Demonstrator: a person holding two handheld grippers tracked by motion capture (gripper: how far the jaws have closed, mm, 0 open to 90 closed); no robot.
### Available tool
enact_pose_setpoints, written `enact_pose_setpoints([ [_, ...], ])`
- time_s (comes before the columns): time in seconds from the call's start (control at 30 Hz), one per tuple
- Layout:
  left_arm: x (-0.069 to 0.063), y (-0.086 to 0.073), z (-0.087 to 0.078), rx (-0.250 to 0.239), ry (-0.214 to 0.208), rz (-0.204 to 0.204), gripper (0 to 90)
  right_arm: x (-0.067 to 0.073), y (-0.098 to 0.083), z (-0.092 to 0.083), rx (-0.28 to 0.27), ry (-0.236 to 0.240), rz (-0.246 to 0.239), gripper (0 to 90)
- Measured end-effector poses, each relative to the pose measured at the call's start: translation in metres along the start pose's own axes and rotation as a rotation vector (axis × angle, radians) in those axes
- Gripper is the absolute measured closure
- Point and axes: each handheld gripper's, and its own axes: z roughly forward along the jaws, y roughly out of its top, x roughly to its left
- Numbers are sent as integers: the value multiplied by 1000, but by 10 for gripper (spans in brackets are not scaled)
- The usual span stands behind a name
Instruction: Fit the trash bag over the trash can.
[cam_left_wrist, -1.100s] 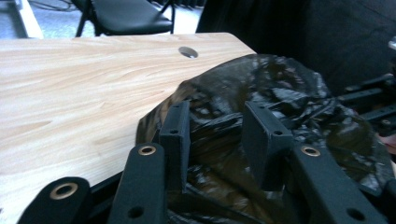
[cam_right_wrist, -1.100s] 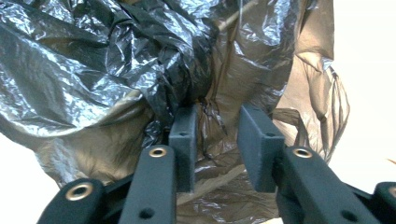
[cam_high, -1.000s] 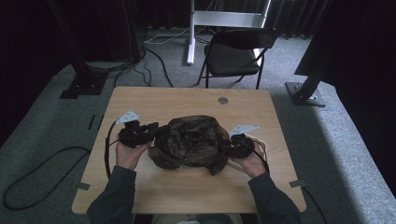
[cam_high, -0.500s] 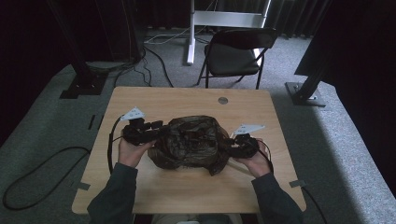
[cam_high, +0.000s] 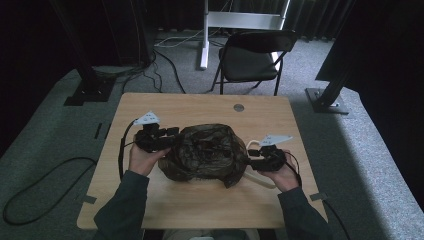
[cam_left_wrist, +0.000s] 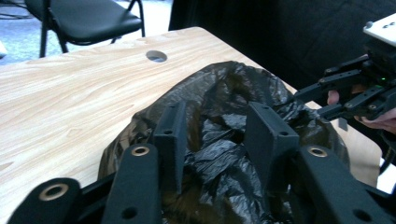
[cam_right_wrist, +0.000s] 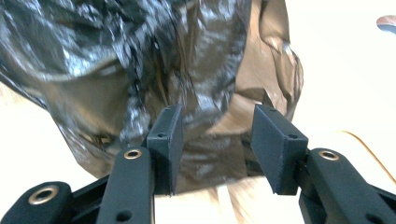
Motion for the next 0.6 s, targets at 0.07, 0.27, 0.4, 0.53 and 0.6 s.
enact_pose_setpoints([
  [0.07,-1,2,1,4,-2,5,595,0,-4,-2,7,-7,2,538],
  [0.27,-5,6,5,20,-20,30,594,-3,-18,-1,15,-26,1,555],
  [0.4,-7,8,8,38,-24,53,593,-4,-26,2,26,-37,7,559],
  [0.53,-9,10,11,56,-25,67,592,-5,-32,7,49,-47,6,560],
  [0.6,-10,10,13,65,-29,76,594,-5,-38,12,69,-59,-1,559],
])
